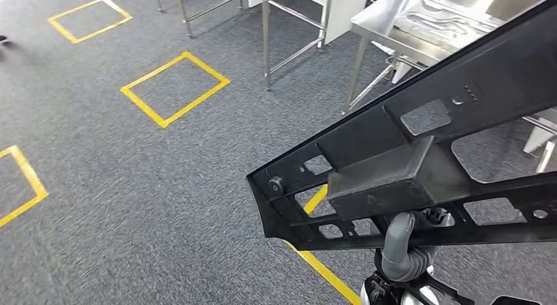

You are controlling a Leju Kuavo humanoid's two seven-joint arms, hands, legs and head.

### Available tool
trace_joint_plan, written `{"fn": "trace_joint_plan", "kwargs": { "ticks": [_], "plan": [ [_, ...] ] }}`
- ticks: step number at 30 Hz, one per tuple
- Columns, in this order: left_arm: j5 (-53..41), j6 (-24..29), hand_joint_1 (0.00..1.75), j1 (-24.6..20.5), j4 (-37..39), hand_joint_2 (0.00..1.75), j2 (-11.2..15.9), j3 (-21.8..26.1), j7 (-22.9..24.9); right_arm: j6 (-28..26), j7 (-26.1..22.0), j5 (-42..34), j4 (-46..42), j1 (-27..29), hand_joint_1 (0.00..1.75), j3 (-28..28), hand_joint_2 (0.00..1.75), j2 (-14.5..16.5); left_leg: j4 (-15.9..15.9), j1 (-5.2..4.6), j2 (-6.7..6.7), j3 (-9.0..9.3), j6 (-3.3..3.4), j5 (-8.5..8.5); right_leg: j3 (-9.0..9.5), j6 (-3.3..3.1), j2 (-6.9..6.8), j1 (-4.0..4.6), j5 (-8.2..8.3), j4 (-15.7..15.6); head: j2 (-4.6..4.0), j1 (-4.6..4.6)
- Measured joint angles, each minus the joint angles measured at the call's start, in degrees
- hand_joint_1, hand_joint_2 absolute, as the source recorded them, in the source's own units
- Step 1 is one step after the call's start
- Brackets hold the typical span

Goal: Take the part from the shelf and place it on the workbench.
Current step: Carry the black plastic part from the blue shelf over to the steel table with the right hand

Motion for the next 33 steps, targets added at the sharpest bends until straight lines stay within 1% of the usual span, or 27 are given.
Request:
{"fn": "trace_joint_plan", "kwargs": {
  "ticks": [1, 2, 3, 4, 5, 6, 7, 9, 11, 12, 13, 14, 15, 16, 17, 18, 19, 20, 22, 24, 26, 27, 28, 29, 30, 31, 33],
  "plan": [
    [0.0, 0.0, 0.00, 0.0, 0.0, 1.75, 0.0, 0.0, 0.0, 0.0, 0.0, 0.0, 0.0, 0.0, 1.75, -0.1, 1.75, 0.0, -3.8, 0.11, -0.70, 1.53, 0.05, 2.24, 0.00, 0.15, 0.71, -0.04, -0.10, 0.2, 0.00, 0.00],
    [0.0, 0.1, 0.00, -0.1, 0.0, 1.75, 0.0, 0.0, 0.0, 0.1, 0.0, 0.0, 0.1, 0.0, 1.75, -0.1, 1.75, 0.1, -7.4, 0.22, -1.91, 3.07, 0.14, 3.76, -0.10, 0.37, 1.35, 0.01, -0.23, 0.5, 0.00, 0.00],
    [0.0, 0.3, 0.00, -0.1, 0.1, 1.75, 0.0, 0.0, 0.1, 0.2, 0.0, 0.0, 0.1, -0.1, 1.75, -0.2, 1.75, 0.2, -10.1, 0.32, -3.01, 4.19, 0.31, 4.61, -0.30, 0.67, 1.96, 0.01, -0.29, 0.7, 0.00, -0.01],
    [-0.1, 0.4, 0.00, -0.2, 0.1, 1.75, 0.0, 0.0, 0.2, 0.4, 0.0, 0.0, 0.1, -0.2, 1.75, -0.2, 1.75, 0.3, -11.6, 0.34, -3.81, 4.79, 0.56, 4.79, -0.55, 1.01, 2.50, 0.00, -0.28, 0.9, 0.00, -0.01],
    [-0.2, 0.6, 0.00, -0.2, 0.1, 1.75, 0.0, 0.0, 0.2, 0.6, 0.0, -0.1, 0.1, -0.2, 1.75, -0.3, 1.75, 0.3, -11.9, 0.26, -4.01, 4.97, 0.89, 4.58, -0.78, 1.37, 3.03, -0.02, -0.17, 0.9, 0.00, -0.01],
    [-0.3, 0.7, 0.00, -0.4, 0.1, 1.75, 0.1, 0.0, 0.3, 0.8, 0.0, -0.2, 0.2, -0.3, 1.75, -0.4, 1.75, 0.3, -12.1, 0.24, -3.55, 5.02, 1.28, 4.70, -0.95, 1.77, 3.56, -0.12, -0.02, 0.8, 0.00, -0.01],
    [-0.2, 0.7, 0.00, -0.5, 0.1, 1.75, 0.1, 0.0, 0.3, 1.0, 0.0, -0.3, 0.2, -0.3, 1.75, -0.5, 1.75, 0.3, -12.4, 0.24, -2.96, 5.12, 1.70, 4.88, -1.07, 2.08, 3.38, -0.19, -0.09, 0.9, 0.00, 0.00],
    [-0.1, 0.8, 0.00, -0.6, 0.1, 1.75, 0.0, 0.0, 0.3, 1.0, 0.0, -0.4, 0.3, -0.5, 1.75, -0.8, 1.75, 0.3, -13.0, 0.33, -1.73, 5.31, 2.51, 5.24, -2.26, 2.59, 1.08, -0.12, -1.76, 3.4, 0.00, 0.01],
    [0.0, 0.7, 0.00, -0.5, 0.1, 1.75, 0.1, 0.0, 0.3, 1.1, 0.0, -0.5, 0.5, -0.9, 1.75, -0.9, 1.75, 0.3, -13.2, 0.21, -0.39, 5.33, 2.95, 5.29, -5.46, 2.94, -1.73, -0.10, -5.31, 10.0, 0.00, 0.01],
    [0.0, 0.7, 0.00, -0.4, 0.1, 1.75, 0.1, 0.0, 0.2, 1.2, 0.0, -0.6, 0.7, -1.0, 1.75, -1.0, 1.75, 0.3, -13.2, 0.12, 0.35, 5.30, 3.02, 5.26, -7.24, 3.08, -2.29, -0.17, -6.78, 13.7, 0.00, 0.00],
    [0.0, 0.6, 0.00, -0.3, 0.1, 1.75, 0.1, 0.0, 0.1, 1.3, 0.0, -0.7, 0.9, -1.0, 1.75, -1.1, 1.75, 0.3, -13.2, 0.06, 1.05, 5.30, 3.06, 5.20, -8.37, 3.19, -2.56, -0.26, -7.33, 16.0, 0.00, 0.00],
    [0.0, 0.4, 0.00, -0.3, 0.1, 1.75, 0.2, 0.0, 0.0, 1.5, 0.0, -0.9, 1.1, -1.0, 1.75, -1.2, 1.75, 0.3, -13.2, 0.01, 1.74, 5.34, 3.05, 5.14, -8.47, 3.22, -2.74, -0.33, -6.81, 16.3, 0.00, 0.00],
    [0.0, 0.3, 0.00, -0.4, 0.1, 1.75, 0.2, 0.0, -0.1, 1.6, 0.0, -1.1, 1.3, -1.1, 1.75, -1.3, 1.75, 0.3, -13.2, -0.02, 2.34, 5.43, 2.99, 5.07, -7.37, 3.15, -2.99, -0.36, -5.33, 14.3, 0.00, 0.00],
    [0.1, 0.1, 0.00, -0.5, 0.1, 1.75, 0.2, 0.0, -0.3, 1.7, 0.0, -1.2, 1.5, -1.1, 1.75, -1.3, 1.75, 0.3, -13.2, -0.06, 2.89, 5.60, 2.88, 4.96, -5.27, 2.94, -3.67, -0.31, -3.33, 10.4, 0.00, 0.00],
    [0.1, -0.1, 0.00, -0.5, 0.2, 1.75, 0.2, 0.0, -0.4, 1.8, 0.0, -1.2, 1.7, -1.3, 1.75, -1.4, 1.75, 0.3, -13.1, -0.18, 3.41, 5.78, 2.68, 4.81, -3.03, 2.63, -4.91, -0.07, -1.84, 6.2, 0.00, 0.00],
    [0.0, -0.2, 0.00, -0.5, 0.2, 1.75, 0.2, 0.0, -0.5, 1.9, 0.0, -1.2, 1.8, -1.5, 1.75, -1.5, 1.75, 0.3, -13.1, -0.32, 3.88, 5.93, 2.43, 4.65, -1.32, 2.24, -5.88, 0.20, -0.81, 2.9, 0.00, 0.00],
    [0.0, -0.3, 0.00, -0.6, 0.2, 1.75, 0.2, 0.0, -0.6, 1.9, 0.0, -1.2, 1.9, -1.6, 1.75, -1.5, 1.75, 0.3, -13.1, -0.44, 4.36, 6.05, 2.16, 4.52, -0.34, 1.89, -6.58, 0.48, -0.38, 0.9, 0.00, 0.00],
    [0.0, -0.4, 0.00, -0.6, 0.2, 1.75, 0.2, 0.0, -0.8, 1.8, 0.0, -1.2, 2.0, -1.7, 1.75, -1.5, 1.75, 0.3, -13.1, -0.54, 4.86, 6.14, 1.89, 4.41, -0.19, 1.63, -6.66, 0.71, -0.49, 0.3, 0.00, 0.00],
    [0.1, -0.4, 0.00, -0.7, 0.2, 1.75, 0.2, 0.0, -1.0, 1.8, 0.0, -1.2, 2.2, -1.7, 1.75, -1.6, 1.75, 0.3, -13.1, -0.55, 5.72, 6.39, 1.36, 4.17, -0.27, 1.11, -5.38, 0.57, -0.23, 0.1, 0.00, 0.00],
    [0.1, -0.4, 0.00, -0.9, 0.2, 1.75, 0.2, 0.0, -1.0, 1.7, 0.0, -1.3, 2.2, -1.9, 1.75, -1.6, 1.75, 0.3, -11.1, -0.38, 4.09, 5.84, 0.85, 2.60, 0.03, 0.50, -4.22, 0.14, 0.13, -0.5, 0.00, -0.01],
    [-0.1, -0.3, 0.00, -0.7, 0.2, 1.75, 0.2, 0.0, -1.0, 1.7, 0.0, -1.3, 2.4, -2.1, 1.75, -1.6, 1.75, 0.4, -4.7, -0.12, 1.34, 3.00, 0.48, -0.80, 0.22, 0.10, -3.02, -0.04, 0.30, -0.7, 0.00, -0.01],
    [-0.1, -0.2, 0.00, -0.6, 0.3, 1.75, 0.2, 0.0, -1.0, 1.7, 0.0, -1.3, 2.5, -2.1, 1.75, -1.6, 1.75, 0.4, -0.9, -0.06, 0.69, 1.08, 0.34, -2.36, 0.21, 0.02, -2.35, -0.02, 0.31, -0.7, 0.00, -0.01],
    [-0.1, -0.1, 0.00, -0.5, 0.3, 1.75, 0.2, 0.0, -1.0, 1.7, 0.0, -1.3, 2.6, -2.1, 1.75, -1.6, 1.75, 0.4, 2.0, -0.05, 0.40, -0.44, 0.24, -3.09, 0.23, 0.01, -1.62, 0.00, 0.30, -0.7, 0.00, 0.00],
    [0.0, 0.0, 0.00, -0.4, 0.3, 1.75, 0.2, 0.0, -0.9, 1.7, 0.0, -1.3, 2.7, -2.1, 1.75, -1.6, 1.75, 0.4, 2.9, -0.04, 0.28, -1.16, 0.19, -2.73, 0.25, 0.03, -0.89, 0.00, 0.28, -0.6, 0.00, 0.00],
    [0.0, 0.2, 0.00, -0.4, 0.3, 1.75, 0.2, 0.1, -0.9, 1.7, 0.0, -1.3, 2.8, -2.1, 1.75, -1.6, 1.75, 0.4, 1.6, -0.01, 0.16, -0.82, 0.20, -1.21, 0.30, 0.08, -0.13, -0.02, 0.25, -0.5, 0.00, 0.00],
    [0.0, 0.3, 0.00, -0.5, 0.3, 1.75, 0.2, 0.1, -0.8, 1.7, 0.0, -1.3, 2.9, -2.1, 1.75, -1.6, 1.75, 0.4, -1.8, 0.07, -0.30, 0.50, 0.24, 1.09, 0.34, 0.21, 0.59, -0.05, 0.17, -0.3, 0.00, 0.00],
    [0.0, 0.4, 0.00, -0.5, 0.3, 1.75, 0.2, 0.1, -0.8, 1.7, 0.0, -1.3, 3.0, -2.3, 1.75, -1.6, 1.75, 0.4, -9.3, 0.30, -2.61, 3.62, 0.50, 4.43, 0.17, 0.64, 1.92, -0.06, -0.07, 0.2, 0.00, 0.00]
  ]
}}
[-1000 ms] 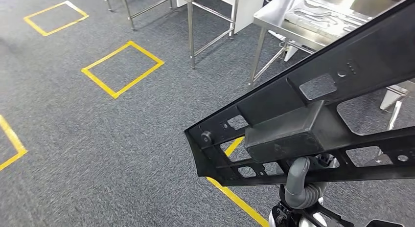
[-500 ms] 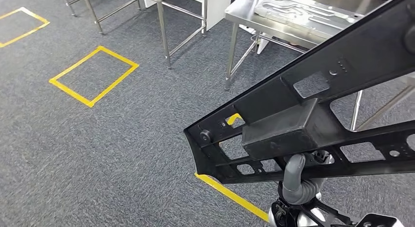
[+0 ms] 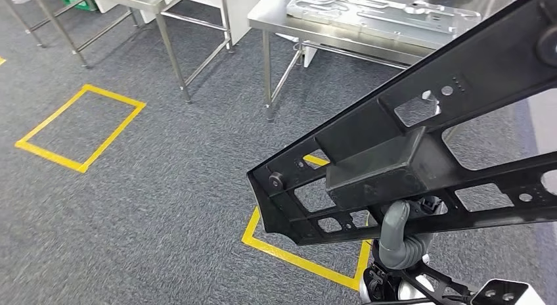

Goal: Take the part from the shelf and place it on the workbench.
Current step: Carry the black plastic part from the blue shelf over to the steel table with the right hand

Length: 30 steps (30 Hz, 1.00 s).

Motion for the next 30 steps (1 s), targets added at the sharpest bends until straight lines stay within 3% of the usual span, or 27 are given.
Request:
{"fn": "trace_joint_plan", "kwargs": {
  "ticks": [2, 4, 6, 8, 10, 11, 12, 13, 15, 17, 19, 21, 22, 24, 25, 26, 27, 28, 30],
  "plan": [
    [-0.1, 0.1, 0.00, 0.0, 0.0, 1.75, 0.0, 0.0, 0.0, 0.0, 0.0, 0.0, 0.1, -0.2, 1.75, 0.0, 1.75, 0.0, -2.9, 0.04, -1.41, 1.21, 0.47, 0.54, -0.44, 0.65, 1.03, -0.01, 0.00, 0.3, 0.00, 0.00],
    [-0.2, 0.1, 0.00, -0.2, 0.0, 1.75, 0.0, 0.0, 0.0, 0.1, 0.0, -0.2, 0.2, -0.2, 1.75, 0.0, 1.75, 0.0, -3.2, -0.04, -0.45, 1.27, 1.20, 0.77, -0.73, 1.43, 1.90, -0.17, 0.21, 0.2, 0.00, 0.00],
    [0.0, 0.0, 0.00, -0.3, 0.0, 1.75, -0.1, 0.0, 0.1, 0.2, 0.0, -0.3, 0.5, -0.5, 1.75, 0.0, 1.75, 0.0, -3.8, 0.03, 0.79, 1.45, 2.04, 1.16, -1.52, 2.05, 0.22, -0.14, -0.81, 1.6, 0.00, 0.00],
    [0.0, -0.1, 0.00, -0.2, 0.0, 1.75, -0.1, 0.0, 0.1, 0.2, 0.0, -0.3, 0.7, -1.0, 1.75, 0.0, 1.75, 0.1, -4.1, -0.02, 2.12, 1.51, 2.54, 1.31, -4.28, 2.47, -3.04, -0.08, -3.98, 7.3, 0.00, 0.01],
    [0.0, -0.1, 0.00, -0.1, 0.0, 1.75, 0.0, 0.0, 0.1, -0.1, 0.0, -0.1, 1.1, -1.3, 1.75, 0.0, 1.75, 0.2, -4.1, -0.16, 3.48, 1.42, 2.71, 1.25, -7.73, 2.78, -4.40, -0.25, -6.86, 14.3, 0.00, 0.00],
    [0.0, -0.2, 0.00, 0.0, 0.0, 1.75, 0.0, 0.0, 0.1, -0.4, 0.0, 0.0, 1.3, -1.3, 1.75, 0.0, 1.75, 0.2, -4.1, -0.21, 4.17, 1.41, 2.73, 1.20, -8.48, 2.85, -4.62, -0.33, -6.97, 15.8, 0.00, 0.00],
    [0.0, -0.3, 0.00, -0.1, 0.0, 1.75, 0.0, 0.1, 0.1, -0.8, 0.0, 0.1, 1.4, -1.3, 1.75, 0.0, 1.75, 0.2, -4.1, -0.25, 4.81, 1.44, 2.71, 1.15, -8.10, 2.84, -4.84, -0.39, -6.03, 15.2, 0.00, 0.00],
    [0.0, -0.4, 0.00, -0.1, 0.0, 1.75, 0.0, 0.1, 0.1, -1.3, 0.0, 0.2, 1.5, -1.4, 1.75, 0.0, 1.75, 0.2, -4.0, -0.28, 5.39, 1.54, 2.64, 1.10, -6.61, 2.72, -5.24, -0.39, -4.31, 12.4, 0.00, 0.00],
    [0.0, -0.5, 0.00, -0.3, 0.0, 1.75, 0.0, 0.1, 0.1, -1.9, 0.0, 0.3, 1.5, -1.7, 1.75, 0.1, 1.75, 0.3, -4.0, -0.48, 6.50, 1.85, 2.30, 0.87, -2.20, 2.03, -7.57, 0.04, -1.01, 4.3, 0.00, 0.00],
    [0.0, -0.5, 0.00, -0.3, 0.0, 1.75, 0.0, 0.1, 0.1, -2.1, 0.0, 0.3, 1.5, -2.1, 1.75, 0.2, 1.75, 0.5, -4.0, -0.74, 7.50, 2.09, 1.73, 0.65, -0.07, 1.24, -8.92, 0.58, 0.02, 0.0, 0.00, 0.00],
    [0.0, -0.6, 0.00, -0.5, 0.0, 1.75, 0.0, 0.1, 0.1, -2.2, 0.0, 0.3, 1.5, -2.1, 1.75, 0.4, 1.75, 0.5, -4.1, -0.88, 8.60, 2.36, 1.11, 0.50, -0.20, 0.68, -7.76, 0.65, 0.09, -0.4, 0.00, 0.00],
    [0.0, -0.9, 0.00, -0.7, 0.0, 1.75, 0.0, 0.1, 0.1, -2.2, 0.0, 0.3, 1.5, -2.2, 1.75, 0.6, 1.75, 0.6, -3.0, -0.70, 7.39, 2.16, 0.50, -0.50, -0.08, 0.05, -6.57, 0.32, 0.46, -0.8, 0.00, -0.01],
    [0.0, -1.0, 0.00, -0.8, 0.0, 1.75, 0.0, 0.1, 0.1, -2.2, 0.0, 0.3, 1.6, -2.3, 1.75, 0.8, 1.75, 0.8, -0.9, -0.58, 5.98, 1.29, 0.24, -1.87, 0.01, -0.28, -5.99, 0.12, 0.66, -1.0, 0.00, -0.01],
    [-0.1, -1.0, 0.00, -0.6, 0.0, 1.75, 0.0, 0.1, 0.2, -2.2, 0.0, 0.3, 1.7, -2.5, 1.75, 1.2, 1.75, 1.0, 6.3, -0.36, 3.32, -2.12, -0.06, -5.62, -0.05, -0.66, -4.80, 0.04, 0.80, -1.1, 0.00, -0.01],
    [-0.1, -1.1, 0.00, -0.5, 0.0, 1.75, 0.0, 0.1, 0.3, -2.2, 0.0, 0.3, 1.8, -2.5, 1.75, 1.3, 1.75, 1.0, 10.0, -0.34, 2.92, -3.92, -0.16, -7.00, -0.09, -0.74, -4.09, 0.06, 0.81, -1.1, 0.00, -0.01],
    [-0.1, -1.0, 0.00, -0.4, 0.0, 1.75, 0.0, 0.1, 0.3, -2.2, 0.0, 0.3, 1.9, -2.5, 1.75, 1.4, 1.75, 1.0, 12.2, -0.33, 2.79, -5.06, -0.24, -7.34, -0.08, -0.76, -3.31, 0.08, 0.81, -1.0, 0.00, -0.01],
    [-0.1, -1.0, 0.00, -0.3, 0.0, 1.75, 0.1, 0.2, 0.3, -2.2, 0.0, 0.4, 2.0, -2.5, 1.75, 1.5, 1.75, 1.0, 12.2, -0.30, 2.75, -5.22, -0.26, -6.50, -0.05, -0.74, -2.51, 0.08, 0.80, -0.9, 0.00, 0.00],
    [-0.1, -1.0, 0.00, -0.2, 0.0, 1.75, 0.1, 0.2, 0.4, -2.2, 0.0, 0.4, 2.0, -2.5, 1.75, 1.5, 1.75, 1.0, 9.9, -0.25, 2.58, -4.31, -0.22, -4.66, 0.00, -0.66, -1.71, 0.05, 0.76, -0.8, 0.00, 0.00],
    [0.0, -1.0, 0.00, -0.2, 0.0, 1.75, 0.1, 0.2, 0.4, -2.3, 0.0, 0.5, 2.0, -2.5, 1.75, 1.5, 1.75, 1.0, 2.1, -0.06, 0.75, -0.92, -0.01, -0.65, -0.06, -0.29, -0.30, 0.08, 0.56, -0.4, 0.00, 0.00]
  ]
}}
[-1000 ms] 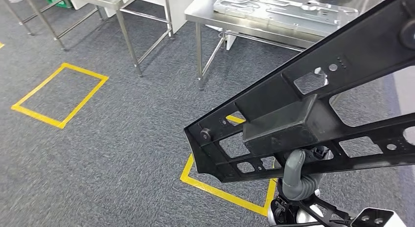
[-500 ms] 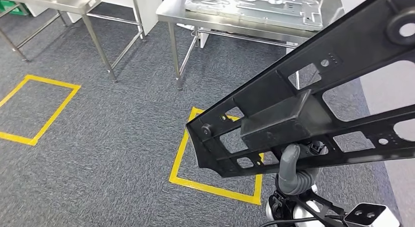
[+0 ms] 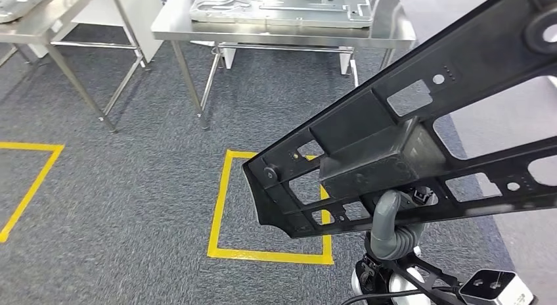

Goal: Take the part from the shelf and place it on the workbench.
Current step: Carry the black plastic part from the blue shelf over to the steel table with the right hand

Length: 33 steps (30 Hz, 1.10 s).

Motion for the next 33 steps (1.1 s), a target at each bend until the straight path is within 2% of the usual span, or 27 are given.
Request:
{"fn": "trace_joint_plan", "kwargs": {
  "ticks": [1, 2, 3, 5, 7, 9, 10, 11, 12, 13, 15, 16, 17, 19, 21, 22, 23, 25, 26, 27, 28, 30, 31, 32, 33],
  "plan": [
    [0.0, 0.0, 0.00, 0.0, 0.0, 1.75, 0.0, 0.0, 0.0, 0.0, 0.0, 0.1, 0.0, 0.0, 1.75, 0.0, 1.75, 0.0, -3.0, 0.08, -1.02, 1.29, 0.18, 1.07, -0.16, 0.30, 0.61, 0.03, -0.08, 0.3, 0.00, 0.00],
    [-0.1, 0.0, 0.00, 0.0, 0.0, 1.75, 0.0, 0.1, 0.0, -0.1, 0.0, 0.2, 0.0, 0.0, 1.75, 0.0, 1.75, 0.0, -4.7, 0.11, -1.76, 2.01, 0.41, 1.42, -0.38, 0.62, 1.13, 0.02, -0.12, 0.5, 0.00, 0.00],
    [-0.1, 0.0, 0.00, -0.1, 0.0, 1.75, 0.0, 0.1, 0.1, -0.1, 0.0, 0.3, 0.0, 0.0, 1.75, 0.0, 1.75, 0.0, -5.1, 0.04, -1.92, 2.18, 0.70, 1.24, -0.60, 0.98, 1.64, 0.02, -0.06, 0.5, 0.00, 0.00],
    [-0.1, -0.1, 0.00, -0.3, 0.0, 1.75, 0.0, 0.1, 0.1, -0.4, 0.0, 0.5, 0.0, 0.0, 1.75, 0.1, 1.75, 0.0, -5.4, 0.01, -0.84, 2.28, 1.44, 1.51, -0.88, 1.69, 2.08, -0.18, 0.01, 0.6, 0.00, 0.00],
    [0.0, -0.3, 0.00, -0.4, 0.0, 1.75, -0.1, 0.1, 0.1, -0.8, 0.0, 0.8, 0.0, -0.1, 1.75, 0.1, 1.75, 0.0, -5.9, 0.13, 0.27, 2.44, 2.24, 1.81, -2.03, 2.31, -0.27, -0.12, -1.60, 2.9, 0.00, 0.01],
    [0.0, -0.4, 0.00, -0.2, 0.0, 1.75, -0.2, 0.1, 0.1, -1.3, 0.0, 1.3, 0.0, -0.2, 1.75, 0.1, 1.75, 0.0, -6.1, 0.10, 1.35, 2.46, 2.68, 1.85, -5.18, 2.82, -3.35, -0.15, -5.24, 9.5, 0.00, 0.01],
    [0.0, -0.5, 0.00, -0.1, 0.0, 1.75, -0.2, 0.1, 0.1, -1.8, 0.0, 1.5, 0.0, -0.2, 1.75, 0.1, 1.75, -0.1, -6.1, 0.05, 1.84, 2.41, 2.74, 1.83, -7.01, 3.03, -3.96, -0.30, -6.83, 13.2, 0.00, 0.00],
    [0.0, -0.7, 0.00, -0.1, 0.0, 1.75, -0.1, 0.1, 0.1, -2.3, 0.0, 1.7, 0.0, -0.2, 1.75, 0.2, 1.75, -0.1, -6.1, 0.03, 2.28, 2.39, 2.76, 1.79, -8.25, 3.20, -4.23, -0.43, -7.56, 15.8, 0.00, 0.00],
    [0.0, -0.8, 0.00, 0.0, 0.0, 1.75, -0.1, 0.1, 0.1, -2.9, 0.0, 1.8, 0.0, -0.1, 1.75, 0.3, 1.75, -0.2, -6.1, 0.02, 2.62, 2.39, 2.73, 1.76, -8.51, 3.30, -4.35, -0.55, -7.21, 16.4, 0.00, 0.00],
    [0.0, -1.0, 0.00, -0.1, 0.0, 1.75, -0.1, 0.1, 0.1, -3.3, 0.0, 1.9, 0.0, -0.1, 1.75, 0.5, 1.75, -0.2, -6.1, 0.03, 2.85, 2.45, 2.67, 1.71, -7.58, 3.31, -4.46, -0.63, -5.84, 14.7, 0.00, 0.00],
    [0.0, -1.1, 0.00, -0.1, 0.0, 1.75, -0.2, 0.1, 0.0, -3.6, 0.0, 1.8, 0.0, -0.1, 1.75, 0.8, 1.75, -0.3, -6.1, 0.00, 3.11, 2.70, 2.38, 1.54, -3.34, 2.90, -4.97, -0.57, -2.22, 6.9, 0.00, 0.00],
    [0.0, -1.1, 0.00, -0.2, 0.0, 1.75, -0.2, 0.1, 0.0, -3.6, 0.0, 1.8, 0.0, -0.1, 1.75, 0.9, 1.75, -0.3, -6.0, -0.10, 3.16, 2.79, 2.12, 1.42, -1.48, 2.54, -5.27, -0.39, -1.09, 3.3, 0.00, 0.00],
    [0.0, -1.2, 0.00, -0.2, 0.0, 1.75, -0.2, 0.1, 0.0, -3.6, 0.0, 1.7, 0.0, -0.2, 1.75, 1.0, 1.75, -0.3, -6.0, -0.19, 3.23, 2.85, 1.79, 1.32, -0.34, 2.17, -5.48, -0.19, -0.62, 1.1, 0.00, 0.00],
    [0.0, -1.2, 0.00, -0.2, 0.0, 1.75, -0.2, 0.1, 0.0, -3.4, 0.0, 1.7, 0.0, -0.1, 1.75, 1.2, 1.75, -0.3, -6.1, -0.33, 3.41, 2.95, 1.06, 1.24, -0.01, 1.51, -5.39, 0.17, -0.70, 0.1, 0.00, 0.00],
    [0.0, -1.2, 0.00, -0.3, 0.0, 1.75, -0.2, 0.1, -0.1, -3.2, 0.0, 1.7, -0.1, -0.1, 1.75, 1.3, 1.75, -0.3, -6.0, -0.24, 3.42, 3.07, 0.39, 0.92, 0.29, 0.83, -5.08, -0.06, -0.52, -0.3, 0.00, 0.00],
    [0.0, -1.2, 0.00, -0.3, 0.0, 1.75, -0.3, 0.1, -0.1, -3.0, 0.0, 1.7, -0.1, -0.2, 1.75, 1.3, 1.75, -0.3, -4.8, -0.19, 3.19, 2.65, 0.13, 0.14, 0.53, 0.47, -4.99, -0.22, -0.44, -0.6, 0.00, 0.00],
    [0.0, -1.2, 0.00, -0.3, 0.0, 1.75, -0.3, 0.1, -0.2, -2.9, 0.0, 1.7, -0.1, -0.2, 1.75, 1.3, 1.75, -0.3, -2.4, -0.11, 2.85, 1.58, -0.08, -1.20, 0.78, 0.16, -4.92, -0.36, -0.40, -0.8, 0.00, 0.00],
    [-0.1, -1.1, 0.00, -0.1, 0.0, 1.75, -0.3, 0.1, -0.2, -2.8, 0.0, 1.7, -0.1, -0.2, 1.75, 1.4, 1.75, -0.3, 5.4, -0.07, 2.27, -2.37, -0.38, -4.56, 0.95, -0.27, -4.72, -0.24, -0.59, -0.8, 0.00, 0.00],
    [-0.1, -1.1, 0.00, 0.0, 0.0, 1.75, -0.3, 0.2, -0.2, -2.7, 0.0, 1.7, 0.0, -0.1, 1.75, 1.4, 1.75, -0.3, 8.8, -0.06, 2.17, -4.30, -0.48, -5.43, 1.02, -0.38, -4.54, -0.17, -0.72, -0.8, 0.00, 0.00],
    [-0.1, -1.1, 0.00, 0.0, 0.0, 1.75, -0.3, 0.2, -0.2, -2.7, 0.0, 1.7, 0.0, -0.1, 1.75, 1.4, 1.75, -0.3, 10.3, -0.06, 2.13, -5.47, -0.51, -5.20, 1.15, -0.42, -4.30, -0.10, -0.86, -0.8, 0.00, 0.00],
    [0.0, -1.1, 0.00, 0.1, 0.0, 1.75, -0.3, 0.2, -0.2, -2.7, 0.0, 1.7, 0.0, -0.1, 1.75, 1.4, 1.75, -0.3, 9.6, -0.06, 2.12, -5.48, -0.44, -3.84, 1.38, -0.39, -4.06, -0.05, -1.05, -0.8, 0.00, 0.00],
    [0.0, -1.1, 0.00, 0.2, 0.0, 1.75, -0.2, 0.2, -0.3, -2.7, 0.0, 1.7, 0.0, 0.0, 1.75, 1.4, 1.75, -0.3, 2.5, -0.09, 2.07, -2.68, 0.05, 0.66, 2.11, -0.16, -3.72, 0.00, -1.58, -0.8, 0.00, 0.00],
    [0.0, -1.2, 0.00, 0.1, 0.0, 1.75, -0.2, 0.2, -0.3, -2.7, 0.0, 1.7, -0.1, 0.0, 1.75, 1.4, 1.75, -0.3, -1.3, -0.22, 2.03, -0.92, 0.43, 2.08, 2.44, 0.07, -3.63, 0.12, -1.90, -0.7, 0.00, 0.00],
    [0.0, -1.2, 0.00, 0.1, 0.0, 1.75, -0.1, 0.2, -0.4, -2.7, 0.0, 1.7, -0.1, 0.1, 1.75, 1.4, 1.75, -0.3, -4.0, -0.34, 2.01, 0.39, 0.79, 2.82, 2.67, 0.33, -3.58, 0.20, -2.14, -0.7, 0.00, 0.00],
    [0.0, -1.2, 0.00, 0.0, 0.0, 1.75, -0.1, 0.2, -0.4, -2.6, 0.0, 1.7, -0.1, 0.1, 1.75, 1.4, 1.75, -0.3, -5.5, -0.49, 1.99, 1.05, 1.14, 2.82, 2.80, 0.65, -3.54, 0.26, -2.26, -0.7, 0.00, 0.00]
  ]
}}
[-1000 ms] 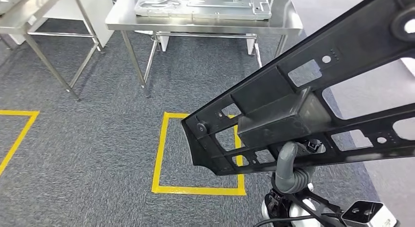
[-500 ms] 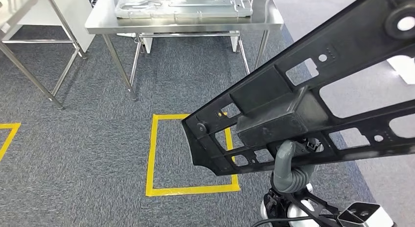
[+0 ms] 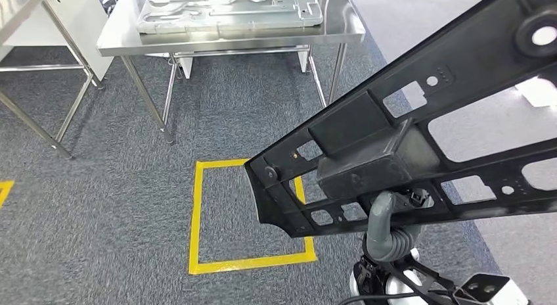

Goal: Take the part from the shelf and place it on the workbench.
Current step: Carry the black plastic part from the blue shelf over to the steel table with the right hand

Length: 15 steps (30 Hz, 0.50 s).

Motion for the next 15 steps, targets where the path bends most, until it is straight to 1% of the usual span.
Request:
{"fn": "trace_joint_plan", "kwargs": {
  "ticks": [1, 3, 4, 5, 6, 7, 8, 9, 10, 11, 12, 13, 14, 15],
  "plan": [
    [0.0, 0.0, 0.00, 0.0, 0.0, 1.75, 0.0, 0.0, 0.0, 0.0, 0.0, 0.0, 0.0, 0.1, 1.75, 0.0, 1.75, 0.0, -0.3, -0.10, 0.01, 0.18, 0.32, -0.33, 0.05, 0.36, 0.03, 0.08, 0.02, 0.1, 0.00, 0.00],
    [-0.1, 0.0, 0.00, 0.0, 0.0, 1.75, 0.0, 0.0, 0.0, 0.0, 0.0, 0.0, -0.1, 0.3, 1.75, 0.0, 1.75, 0.0, -0.6, 0.02, 0.01, 0.59, 1.00, -0.39, 0.05, 0.98, -0.07, -0.01, -0.07, 0.8, 0.00, 0.00],
    [0.0, 0.0, 0.00, 0.0, 0.0, 1.75, 0.0, 0.0, 0.0, 0.0, 0.0, 0.0, -0.2, 0.3, 1.75, -0.1, 1.75, 0.0, -0.8, 0.14, 0.04, 0.92, 1.33, -0.45, -0.39, 1.26, -0.23, -0.05, -0.62, 1.9, 0.00, 0.00],
    [0.0, 0.0, 0.00, 0.0, 0.0, 1.75, 0.0, 0.0, 0.0, 0.1, 0.0, 0.0, -0.3, 0.3, 1.75, -0.1, 1.75, 0.0, -0.9, 0.23, 0.08, 1.28, 1.60, -0.51, -1.42, 1.52, -0.39, -0.15, -1.67, 3.9, 0.00, 0.00],
    [0.0, 0.0, 0.00, 0.0, 0.0, 1.75, 0.0, 0.0, 0.0, 0.1, 0.0, 0.0, -0.3, 0.4, 1.75, -0.1, 1.75, 0.0, -1.0, 0.25, 0.13, 1.46, 1.78, -0.64, -3.22, 1.78, -0.54, -0.28, -3.16, 7.2, 0.00, 0.00],
    [0.0, 0.0, 0.00, 0.0, 0.0, 1.75, 0.0, 0.0, 0.0, 0.1, 0.0, 0.0, -0.3, 0.5, 1.75, -0.2, 1.75, 0.0, -1.0, 0.25, 0.15, 1.55, 1.91, -0.81, -5.57, 2.01, -0.60, -0.36, -4.71, 11.0, 0.00, 0.00],
    [0.0, 0.0, 0.00, 0.0, 0.0, 1.75, 0.0, 0.0, 0.0, 0.1, 0.0, 0.0, -0.3, 0.6, 1.75, -0.3, 1.75, 0.0, -1.0, 0.24, 0.16, 1.67, 1.96, -0.98, -7.95, 2.20, -0.62, -0.48, -5.80, 14.5, 0.00, 0.00],
    [0.0, 0.0, 0.00, 0.0, 0.0, 1.75, 0.0, 0.0, 0.0, 0.1, 0.0, 0.0, -0.3, 0.8, 1.75, -0.3, 1.75, 0.0, -1.0, 0.23, 0.15, 1.86, 1.95, -1.21, -9.75, 2.34, -0.65, -0.59, -6.01, 16.7, 0.00, 0.00],
    [0.0, 0.0, 0.00, 0.0, 0.0, 1.75, 0.0, 0.0, 0.0, 0.1, 0.0, 0.0, -0.3, 0.9, 1.75, -0.4, 1.75, 0.0, -1.0, 0.23, 0.14, 2.15, 1.88, -1.47, -10.49, 2.41, -0.71, -0.68, -5.10, 16.8, 0.00, 0.00],
    [0.0, 0.0, 0.00, 0.0, 0.0, 1.75, 0.0, 0.0, 0.0, 0.1, 0.0, 0.0, -0.3, 0.9, 1.75, -0.4, 1.75, -0.1, -1.0, 0.23, 0.12, 2.57, 1.78, -1.77, -10.09, 2.37, -0.79, -0.75, -3.12, 14.7, 0.00, 0.00],
    [0.0, -0.1, 0.00, 0.0, 0.0, 1.75, 0.0, 0.0, 0.0, 0.1, 0.0, 0.0, -0.4, 0.9, 1.75, -0.4, 1.75, -0.1, -1.0, 0.23, 0.11, 3.07, 1.62, -2.13, -8.80, 2.19, -0.91, -0.78, -0.52, 11.0, 0.00, 0.00],
    [0.0, -0.1, 0.00, 0.0, 0.0, 1.75, 0.0, 0.0, 0.0, 0.1, 0.0, 0.0, -0.4, 0.9, 1.75, -0.4, 1.75, -0.1, -0.9, 0.20, 0.10, 3.60, 1.40, -2.50, -7.29, 1.93, -1.09, -0.70, 1.55, 7.1, 0.00, 0.00],
    [0.0, -0.1, 0.00, 0.0, 0.0, 1.75, 0.0, 0.0, 0.0, 0.1, 0.0, 0.0, -0.4, 0.9, 1.75, -0.4, 1.75, -0.1, -0.9, 0.14, 0.11, 3.94, 1.10, -2.85, -6.09, 1.58, -1.24, -0.56, 2.42, 4.0, 0.00, 0.00],
    [0.0, -0.2, 0.00, 0.0, 0.0, 1.75, 0.0, 0.0, 0.0, 0.2, 0.0, 0.0, -0.4, 1.0, 1.75, -0.5, 1.75, -0.1, -1.0, 0.08, 0.16, 4.11, 0.73, -3.19, -5.35, 1.21, -1.35, -0.39, 2.77, 2.1, 0.00, 0.00]
  ]
}}
